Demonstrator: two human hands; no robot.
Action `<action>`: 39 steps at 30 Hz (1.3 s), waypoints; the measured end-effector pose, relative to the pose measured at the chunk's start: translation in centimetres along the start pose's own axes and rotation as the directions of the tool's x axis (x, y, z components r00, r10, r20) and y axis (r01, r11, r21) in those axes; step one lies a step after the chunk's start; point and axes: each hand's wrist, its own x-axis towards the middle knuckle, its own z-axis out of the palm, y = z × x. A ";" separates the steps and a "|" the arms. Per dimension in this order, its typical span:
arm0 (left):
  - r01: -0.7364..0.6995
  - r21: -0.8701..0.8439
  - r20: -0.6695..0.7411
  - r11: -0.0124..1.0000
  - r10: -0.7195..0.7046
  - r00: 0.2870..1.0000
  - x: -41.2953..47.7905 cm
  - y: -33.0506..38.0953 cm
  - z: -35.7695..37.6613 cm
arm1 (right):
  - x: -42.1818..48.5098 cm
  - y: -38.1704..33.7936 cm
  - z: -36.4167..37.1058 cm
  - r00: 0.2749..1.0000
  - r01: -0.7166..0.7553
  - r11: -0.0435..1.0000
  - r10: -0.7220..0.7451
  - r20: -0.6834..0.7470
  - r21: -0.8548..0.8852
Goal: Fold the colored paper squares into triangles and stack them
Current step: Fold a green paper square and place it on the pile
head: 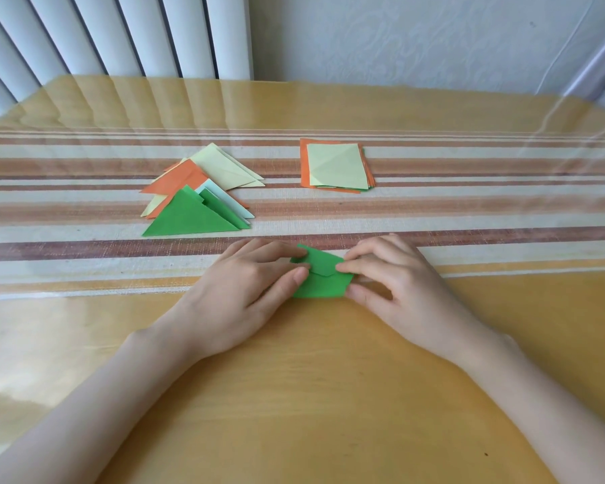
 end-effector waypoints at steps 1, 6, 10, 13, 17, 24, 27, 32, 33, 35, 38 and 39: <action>0.024 -0.073 -0.021 0.997 -0.026 0.999 0.0 0.1 0.0 | 0.3 -0.2 0.1 0.999 -0.038 0.997 0.039 -0.026 0.064; 0.200 -0.274 -0.112 0.941 -0.238 0.965 0.6 0.6 0.4 | 2.4 -1.2 1.2 0.957 -0.249 0.960 0.264 -0.117 0.130; 0.282 -0.039 -0.193 0.959 -0.284 0.939 0.6 -0.1 1.4 | 3.3 -1.9 2.3 0.941 -0.311 0.950 0.303 -0.153 -0.032; 0.320 -0.018 -0.180 0.947 -0.318 0.931 0.6 0.1 1.4 | 2.9 -2.3 2.7 0.932 -0.325 0.928 0.282 -0.228 -0.180; 0.313 0.020 -0.174 0.950 -0.305 0.936 0.6 0.4 1.4 | 2.9 -2.8 2.5 0.913 -0.382 0.917 0.355 -0.202 -0.115; 0.291 -0.058 -0.182 0.955 -0.296 0.938 0.5 0.4 1.1 | 2.9 -3.4 1.1 0.866 -0.468 0.808 0.501 0.000 0.357; 0.333 -0.318 -0.208 0.888 -0.407 0.889 0.2 0.6 0.1 | 3.2 -4.1 1.1 0.874 -0.403 0.733 0.486 -0.007 0.548; 0.371 -0.385 -0.310 0.845 -0.496 0.811 -1.2 0.6 -1.7 | 4.9 -5.4 1.5 0.887 -0.364 0.714 0.461 -0.010 0.598; 0.389 -0.342 -0.349 0.855 -0.501 0.792 -1.3 0.3 -2.1 | 5.6 -5.8 1.8 0.889 -0.366 0.737 0.458 -0.022 0.568; 0.451 -0.243 -0.420 0.859 -0.512 0.749 -1.5 -0.9 -3.1 | 7.3 -6.9 2.5 0.891 -0.379 0.789 0.452 -0.038 0.484; 0.506 -0.170 -0.448 0.846 -0.524 0.725 -1.3 -3.3 -4.8 | 9.9 -8.6 4.0 0.879 -0.416 0.801 0.476 -0.036 0.430; 0.515 -0.160 -0.442 0.842 -0.528 0.725 -1.4 -4.0 -5.2 | 10.7 -9.0 4.5 0.870 -0.431 0.789 0.493 -0.031 0.437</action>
